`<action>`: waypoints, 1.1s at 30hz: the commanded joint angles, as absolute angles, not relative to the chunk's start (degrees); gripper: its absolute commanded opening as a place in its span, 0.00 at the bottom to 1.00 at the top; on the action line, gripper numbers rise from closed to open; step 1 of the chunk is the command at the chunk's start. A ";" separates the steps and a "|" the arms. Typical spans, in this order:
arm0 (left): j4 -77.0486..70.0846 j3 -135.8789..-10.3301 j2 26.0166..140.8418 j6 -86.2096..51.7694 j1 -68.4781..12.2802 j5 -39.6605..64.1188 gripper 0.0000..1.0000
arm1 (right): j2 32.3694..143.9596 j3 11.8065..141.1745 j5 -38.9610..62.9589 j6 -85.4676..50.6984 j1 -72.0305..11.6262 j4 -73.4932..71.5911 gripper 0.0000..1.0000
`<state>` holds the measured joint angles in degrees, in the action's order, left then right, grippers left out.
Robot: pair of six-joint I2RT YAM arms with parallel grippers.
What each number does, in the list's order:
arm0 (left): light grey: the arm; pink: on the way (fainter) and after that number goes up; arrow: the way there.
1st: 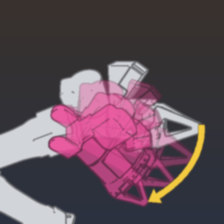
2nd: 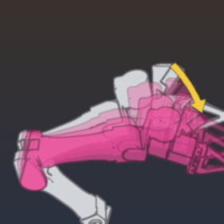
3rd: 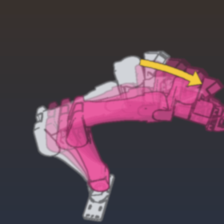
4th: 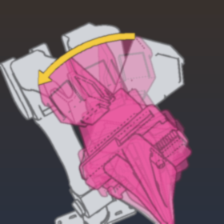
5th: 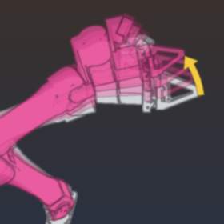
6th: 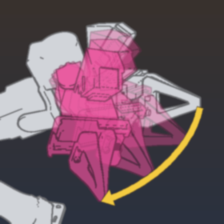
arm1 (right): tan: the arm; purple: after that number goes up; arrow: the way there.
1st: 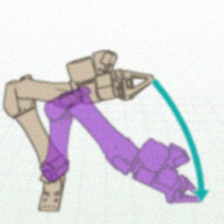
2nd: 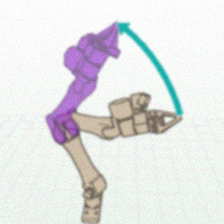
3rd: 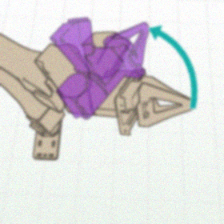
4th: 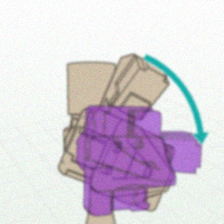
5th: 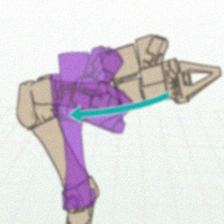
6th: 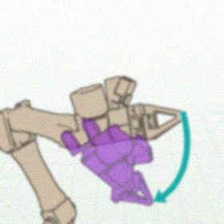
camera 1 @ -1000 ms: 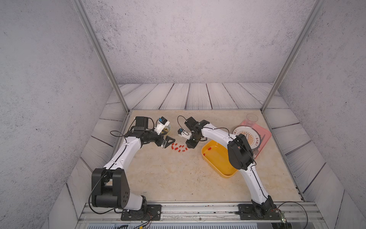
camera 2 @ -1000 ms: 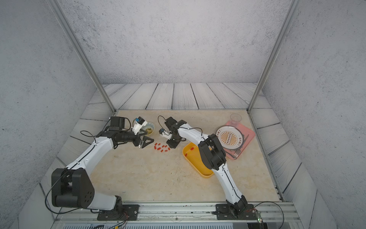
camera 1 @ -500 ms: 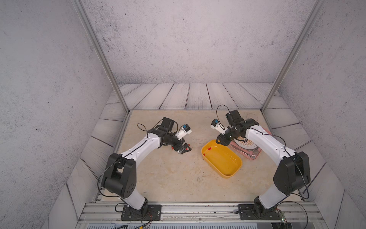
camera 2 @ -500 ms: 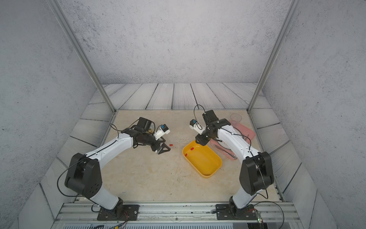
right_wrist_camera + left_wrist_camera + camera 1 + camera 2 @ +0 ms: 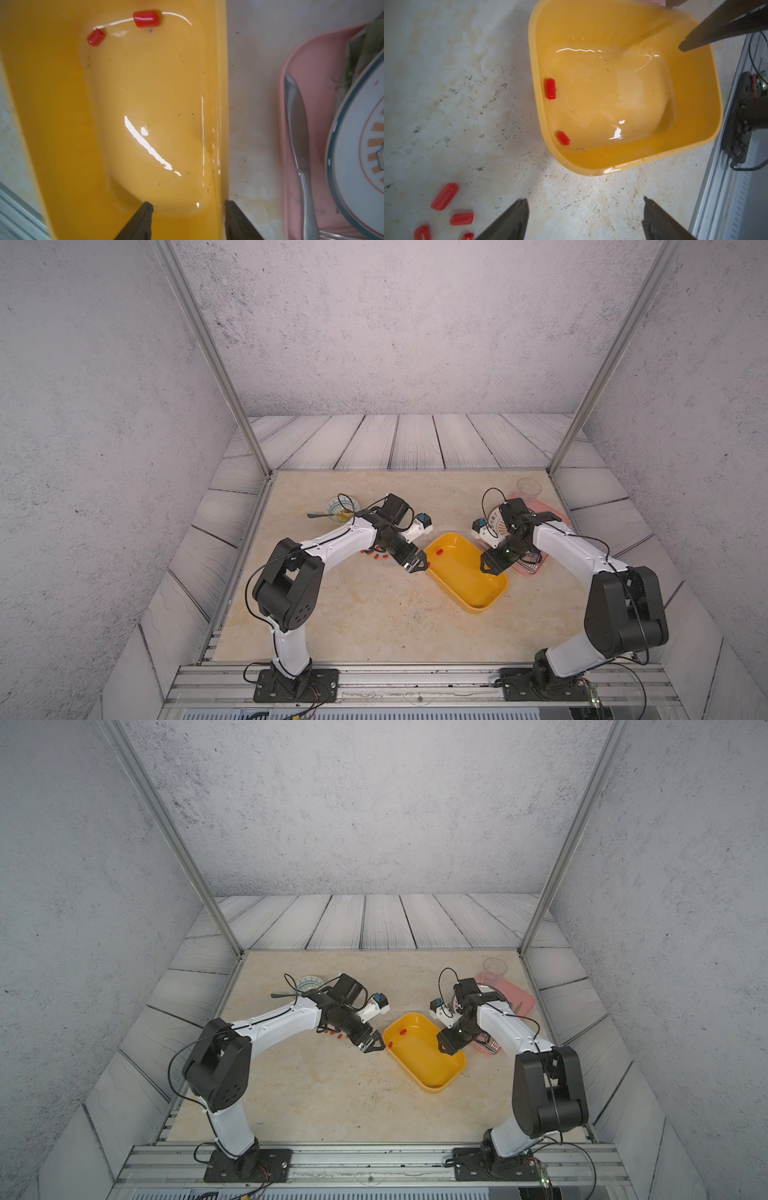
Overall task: Take the screw protection sleeves out of the storage box
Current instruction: Adjust the storage box at the center of the board.
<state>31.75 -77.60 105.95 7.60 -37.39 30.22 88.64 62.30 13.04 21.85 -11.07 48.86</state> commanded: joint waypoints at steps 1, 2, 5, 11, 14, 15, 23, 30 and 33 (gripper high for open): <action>35.33 -80.03 108.27 -1.04 -38.10 31.34 0.90 | 90.30 62.72 10.02 20.00 -11.11 48.43 0.53; 36.04 -80.39 109.23 -3.27 -38.10 31.45 0.90 | 90.97 62.99 10.54 19.45 -11.22 48.59 0.51; 37.85 -81.71 111.64 -8.61 -38.23 33.03 0.88 | 92.18 64.01 12.77 17.75 -11.25 49.32 0.44; 38.15 -83.64 115.40 -15.87 -38.45 35.76 0.69 | 91.34 64.32 20.62 14.86 -11.27 50.09 0.40; 37.58 -84.66 116.67 -16.87 -38.58 36.54 0.59 | 90.60 62.99 25.51 14.83 -11.28 48.98 0.40; 37.37 -84.92 117.07 -16.96 -38.53 36.64 0.56 | 90.68 62.85 26.49 14.83 -11.28 49.00 0.40; 38.87 -89.20 120.40 -15.59 -37.57 35.63 0.30 | 91.44 62.47 32.19 16.25 -11.29 49.55 0.40; 39.37 -89.91 120.27 -14.74 -35.44 32.94 0.19 | 91.10 63.81 35.82 17.81 -11.25 49.97 0.40; 39.45 -89.89 119.28 -13.99 -35.25 31.12 0.19 | 91.92 63.97 33.98 17.76 -11.24 50.15 0.41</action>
<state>38.11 -88.88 119.72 -15.46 -35.33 33.36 91.61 62.94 33.36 16.78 -11.07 49.25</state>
